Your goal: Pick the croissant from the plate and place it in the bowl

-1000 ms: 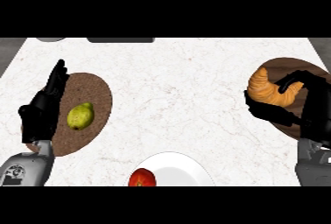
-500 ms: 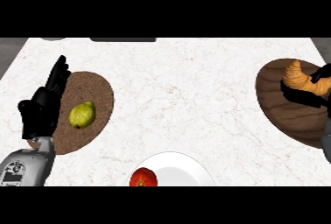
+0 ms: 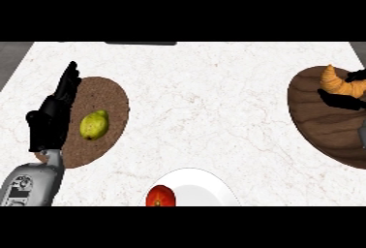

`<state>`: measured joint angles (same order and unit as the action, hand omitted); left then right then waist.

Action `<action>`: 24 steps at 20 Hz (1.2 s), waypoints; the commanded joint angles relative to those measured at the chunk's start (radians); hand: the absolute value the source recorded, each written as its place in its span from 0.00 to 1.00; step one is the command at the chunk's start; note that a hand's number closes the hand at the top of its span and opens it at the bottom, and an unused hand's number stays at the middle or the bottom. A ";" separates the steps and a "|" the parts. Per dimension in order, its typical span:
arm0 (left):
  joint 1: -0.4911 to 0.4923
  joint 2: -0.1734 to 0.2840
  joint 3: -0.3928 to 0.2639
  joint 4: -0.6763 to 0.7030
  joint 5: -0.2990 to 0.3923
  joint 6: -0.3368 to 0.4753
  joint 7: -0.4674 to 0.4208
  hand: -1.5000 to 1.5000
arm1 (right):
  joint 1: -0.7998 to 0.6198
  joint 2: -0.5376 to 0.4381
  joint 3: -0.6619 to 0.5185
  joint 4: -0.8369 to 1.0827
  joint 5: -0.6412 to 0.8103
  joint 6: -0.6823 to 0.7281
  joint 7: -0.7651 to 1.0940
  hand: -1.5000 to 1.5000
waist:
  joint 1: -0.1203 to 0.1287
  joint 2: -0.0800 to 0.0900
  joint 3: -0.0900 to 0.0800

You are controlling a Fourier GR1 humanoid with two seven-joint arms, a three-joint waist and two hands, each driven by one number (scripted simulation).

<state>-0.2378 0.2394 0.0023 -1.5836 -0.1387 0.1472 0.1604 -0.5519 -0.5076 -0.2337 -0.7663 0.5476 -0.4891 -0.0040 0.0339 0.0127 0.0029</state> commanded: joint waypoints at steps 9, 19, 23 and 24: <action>-0.001 0.005 0.022 0.044 0.001 -0.023 -0.046 0.50 | -0.167 -0.037 -0.218 0.330 -0.250 0.139 -0.446 0.00 | -0.004 0.000 0.000; -0.014 0.021 0.057 -0.008 -0.012 -0.023 0.030 0.50 | -0.076 -0.168 -0.322 0.300 -0.419 0.398 -0.472 0.00 | -0.035 -0.013 -0.002; 0.041 -0.005 0.043 -0.049 -0.018 -0.012 0.043 0.50 | 0.116 -0.167 -0.377 0.238 -0.513 0.533 -0.577 0.00 | -0.050 -0.018 -0.003; 0.041 -0.013 0.041 -0.021 -0.014 -0.016 0.002 0.50 | 0.104 -0.206 -0.395 0.229 -0.542 0.597 -0.570 0.00 | -0.050 -0.016 -0.003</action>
<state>-0.2003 0.2256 0.0343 -1.6150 -0.1584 0.1392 0.1764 -0.5203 -0.6578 -0.5765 -0.5031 0.0899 -0.0439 -0.5420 -0.0067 -0.0017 0.0004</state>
